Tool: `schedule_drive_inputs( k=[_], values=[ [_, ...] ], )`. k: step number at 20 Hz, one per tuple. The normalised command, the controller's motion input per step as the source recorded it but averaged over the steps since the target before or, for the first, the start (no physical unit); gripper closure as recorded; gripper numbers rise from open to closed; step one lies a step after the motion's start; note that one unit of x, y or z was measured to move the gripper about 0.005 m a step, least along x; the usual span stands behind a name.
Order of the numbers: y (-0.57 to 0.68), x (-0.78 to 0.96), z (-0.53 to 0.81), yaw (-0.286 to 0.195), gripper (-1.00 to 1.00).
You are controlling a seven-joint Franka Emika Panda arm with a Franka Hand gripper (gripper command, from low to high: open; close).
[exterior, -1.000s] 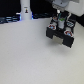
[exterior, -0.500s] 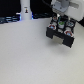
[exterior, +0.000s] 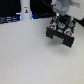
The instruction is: Open the kcup holder, insert the kcup into the holder, and close the kcup holder
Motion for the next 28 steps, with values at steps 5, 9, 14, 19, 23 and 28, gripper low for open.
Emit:
schedule_drive_inputs(
  k=[5, 9, 14, 19, 23, 28],
  values=[
    [-0.18, 0.32, 0.47, 0.106, -1.0],
    [-0.36, 0.37, 0.41, 0.12, -1.0],
    [-0.43, 0.47, 0.33, 0.072, -1.0],
    [-0.46, 0.59, 0.22, 0.034, -1.0],
    [-0.22, 0.31, 0.06, 0.014, -1.0],
    [-0.4, 0.69, 0.08, 0.029, -1.0]
  ],
)
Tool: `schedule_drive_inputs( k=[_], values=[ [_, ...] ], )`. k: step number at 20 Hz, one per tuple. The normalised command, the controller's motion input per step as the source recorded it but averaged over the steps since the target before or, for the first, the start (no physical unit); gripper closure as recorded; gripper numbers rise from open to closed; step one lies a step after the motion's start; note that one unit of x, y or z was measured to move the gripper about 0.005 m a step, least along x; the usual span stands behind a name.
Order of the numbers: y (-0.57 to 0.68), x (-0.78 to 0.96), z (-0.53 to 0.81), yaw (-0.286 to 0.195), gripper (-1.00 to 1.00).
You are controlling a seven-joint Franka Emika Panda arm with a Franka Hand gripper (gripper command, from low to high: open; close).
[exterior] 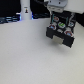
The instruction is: Open the kcup holder, insert the kcup into the holder, and close the kcup holder
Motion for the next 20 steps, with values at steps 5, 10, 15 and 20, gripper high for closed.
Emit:
schedule_drive_inputs(
  k=[5, 10, 15, 20],
  values=[
    [-0.29, 0.77, 0.08, 0.024, -1.0],
    [-0.12, 0.86, 0.05, 0.01, -1.0],
    [0.14, 0.71, -0.04, 0.069, -1.0],
    [0.24, 0.1, -0.21, 0.162, -1.0]
  ],
)
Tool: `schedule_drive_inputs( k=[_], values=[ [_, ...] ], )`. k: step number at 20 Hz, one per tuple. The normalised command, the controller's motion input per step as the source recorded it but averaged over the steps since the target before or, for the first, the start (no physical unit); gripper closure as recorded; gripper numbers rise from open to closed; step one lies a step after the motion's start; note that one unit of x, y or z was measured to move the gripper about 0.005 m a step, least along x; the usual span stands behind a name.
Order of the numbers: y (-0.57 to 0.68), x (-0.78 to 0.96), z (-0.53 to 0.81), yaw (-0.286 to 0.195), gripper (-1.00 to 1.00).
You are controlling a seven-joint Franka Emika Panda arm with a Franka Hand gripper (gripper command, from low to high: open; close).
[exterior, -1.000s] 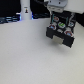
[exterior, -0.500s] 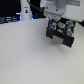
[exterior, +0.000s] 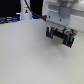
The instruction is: Open the kcup holder, insert the kcup into the holder, and close the kcup holder
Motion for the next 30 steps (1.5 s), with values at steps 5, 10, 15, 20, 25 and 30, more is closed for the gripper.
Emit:
schedule_drive_inputs(
  k=[5, 10, 15, 20, 25, 30],
  values=[
    [0.15, -0.02, -0.26, 0.226, -1.0],
    [0.18, -0.3, -0.14, 0.212, -1.0],
    [0.22, -0.45, -0.02, 0.199, -1.0],
    [0.42, -0.48, 0.04, 0.113, -1.0],
    [0.41, -0.61, 0.03, 0.123, -1.0],
    [0.46, -0.64, 0.03, 0.105, -1.0]
  ],
)
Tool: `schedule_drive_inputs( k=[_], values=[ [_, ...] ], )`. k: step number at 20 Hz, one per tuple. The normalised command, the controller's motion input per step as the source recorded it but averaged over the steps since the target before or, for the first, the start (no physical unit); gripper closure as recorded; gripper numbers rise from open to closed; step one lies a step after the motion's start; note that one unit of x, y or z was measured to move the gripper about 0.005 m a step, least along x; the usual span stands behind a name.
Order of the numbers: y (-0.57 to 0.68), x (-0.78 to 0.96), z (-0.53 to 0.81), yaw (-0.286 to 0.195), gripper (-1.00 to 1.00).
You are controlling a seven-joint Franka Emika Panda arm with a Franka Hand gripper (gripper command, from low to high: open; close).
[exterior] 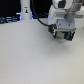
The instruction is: Open the kcup holder, insert the kcup into the holder, and close the kcup holder
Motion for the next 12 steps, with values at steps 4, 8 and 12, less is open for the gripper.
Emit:
schedule_drive_inputs(
  k=[4, 8, 12],
  values=[
    [0.45, -0.68, 0.0, 0.088, -1.0],
    [0.44, -0.68, 0.0, 0.089, -1.0],
    [0.49, -0.63, 0.01, 0.082, -1.0]
  ],
)
